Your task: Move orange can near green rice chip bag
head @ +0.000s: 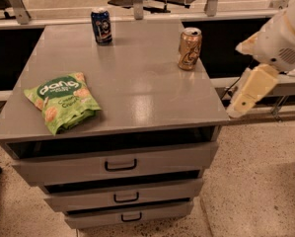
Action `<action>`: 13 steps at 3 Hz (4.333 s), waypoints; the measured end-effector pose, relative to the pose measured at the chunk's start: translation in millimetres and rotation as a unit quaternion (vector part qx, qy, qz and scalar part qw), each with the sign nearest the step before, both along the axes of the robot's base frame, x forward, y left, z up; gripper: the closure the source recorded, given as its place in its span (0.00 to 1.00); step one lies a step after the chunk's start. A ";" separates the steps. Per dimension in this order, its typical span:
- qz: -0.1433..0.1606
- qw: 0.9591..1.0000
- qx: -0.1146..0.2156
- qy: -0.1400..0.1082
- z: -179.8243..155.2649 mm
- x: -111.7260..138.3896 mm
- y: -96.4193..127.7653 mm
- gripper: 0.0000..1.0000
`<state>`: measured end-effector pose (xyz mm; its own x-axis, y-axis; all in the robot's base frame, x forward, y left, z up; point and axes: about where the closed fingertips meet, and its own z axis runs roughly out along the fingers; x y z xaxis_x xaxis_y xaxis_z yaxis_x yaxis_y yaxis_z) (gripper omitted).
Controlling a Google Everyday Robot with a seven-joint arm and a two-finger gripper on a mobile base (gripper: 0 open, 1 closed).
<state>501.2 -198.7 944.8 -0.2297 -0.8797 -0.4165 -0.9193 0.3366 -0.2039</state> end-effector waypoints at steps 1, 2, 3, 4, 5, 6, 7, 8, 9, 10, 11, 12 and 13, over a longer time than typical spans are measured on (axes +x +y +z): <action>-0.005 0.997 0.071 -0.032 -15.1 65.3 11.4 0.00; 0.002 0.989 0.132 -0.071 -21.7 133.0 22.4 0.00; 0.002 0.989 0.133 -0.071 -21.7 133.0 22.5 0.00; -0.007 0.985 0.146 -0.091 -25.1 142.7 21.9 0.00; -0.025 0.974 0.189 -0.124 -29.8 165.5 13.9 0.00; -0.042 0.958 0.244 -0.144 -41.8 191.2 13.6 0.00; -0.052 0.942 0.293 -0.154 -53.6 220.1 21.5 0.00; -0.057 0.930 0.326 -0.158 -63.4 245.6 36.2 0.00; -0.060 0.930 0.335 -0.142 -71.1 261.8 57.3 0.18; -0.068 0.931 0.339 -0.119 -72.3 261.8 69.5 0.41; -0.059 0.926 0.359 -0.099 -54.2 246.9 83.1 0.73; -0.059 0.927 0.358 -0.099 -56.4 248.2 84.9 0.95; -0.060 0.924 0.368 -0.090 -62.3 249.6 86.7 1.00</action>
Offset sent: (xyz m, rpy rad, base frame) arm 0.1947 0.0336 -0.0178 0.3854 -0.2344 0.0267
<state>750.9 -111.9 882.5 -0.1764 -0.3166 -0.9320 -0.8396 0.5426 -0.0254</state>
